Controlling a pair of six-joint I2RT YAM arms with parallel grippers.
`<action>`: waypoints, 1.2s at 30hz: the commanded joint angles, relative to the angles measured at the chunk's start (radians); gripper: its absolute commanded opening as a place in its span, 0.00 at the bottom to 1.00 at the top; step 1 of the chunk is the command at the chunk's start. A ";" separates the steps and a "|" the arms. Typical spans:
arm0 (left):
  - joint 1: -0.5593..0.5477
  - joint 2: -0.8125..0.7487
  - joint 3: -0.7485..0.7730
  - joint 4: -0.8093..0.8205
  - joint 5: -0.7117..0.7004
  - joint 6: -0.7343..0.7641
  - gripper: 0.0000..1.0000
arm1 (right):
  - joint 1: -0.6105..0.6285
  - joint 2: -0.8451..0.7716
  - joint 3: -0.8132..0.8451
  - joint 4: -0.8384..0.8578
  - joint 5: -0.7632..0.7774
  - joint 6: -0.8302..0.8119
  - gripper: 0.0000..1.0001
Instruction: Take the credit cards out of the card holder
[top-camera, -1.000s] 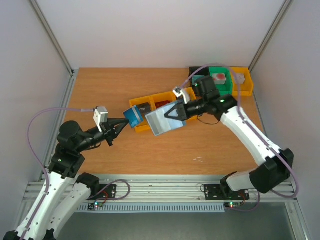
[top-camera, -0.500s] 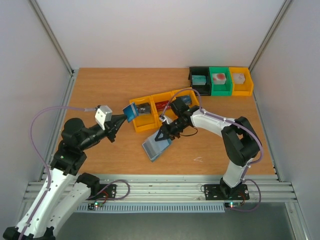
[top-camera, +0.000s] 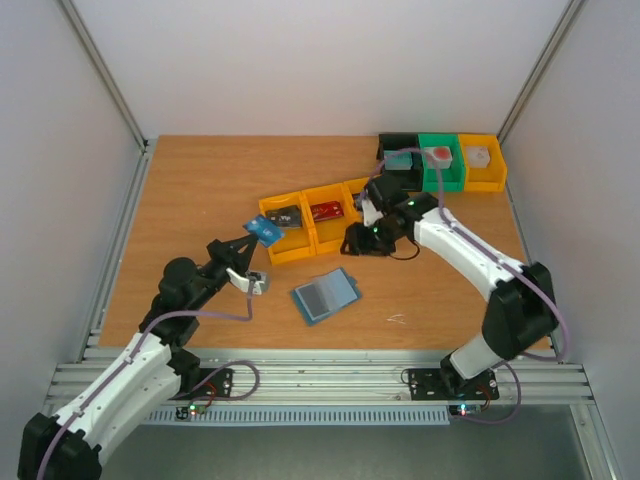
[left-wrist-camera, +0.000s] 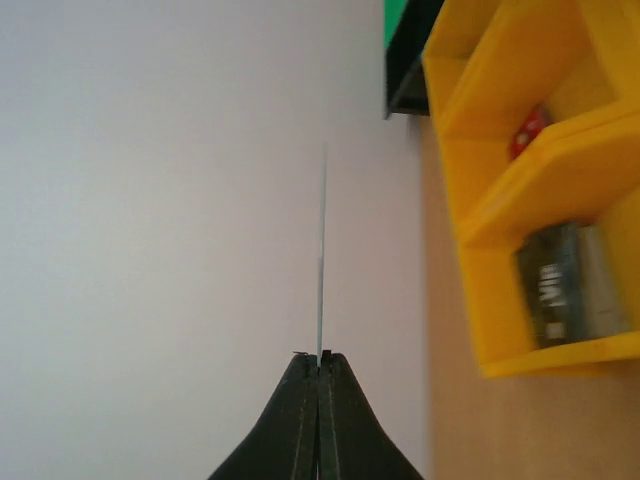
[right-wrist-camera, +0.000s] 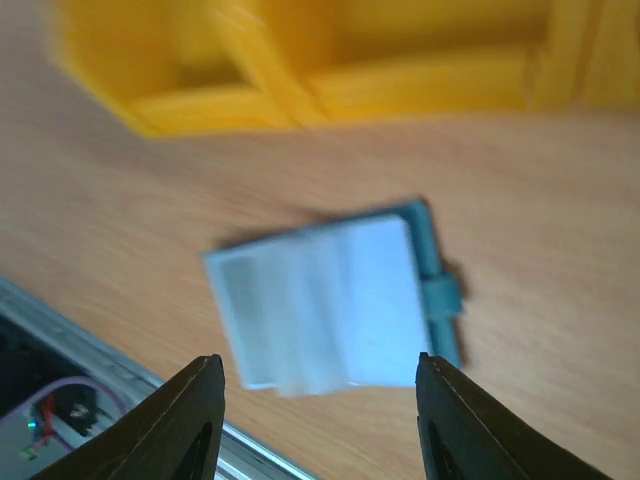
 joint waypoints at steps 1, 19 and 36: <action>-0.011 0.003 0.008 0.335 0.088 0.431 0.00 | 0.089 -0.145 0.143 0.020 0.047 -0.158 0.55; -0.029 0.019 0.013 0.390 0.143 0.472 0.00 | 0.216 -0.028 0.251 0.536 -0.478 0.070 0.36; -0.031 -0.087 0.410 -0.769 0.282 -0.397 0.90 | 0.248 -0.125 0.504 -0.298 -0.133 -0.655 0.01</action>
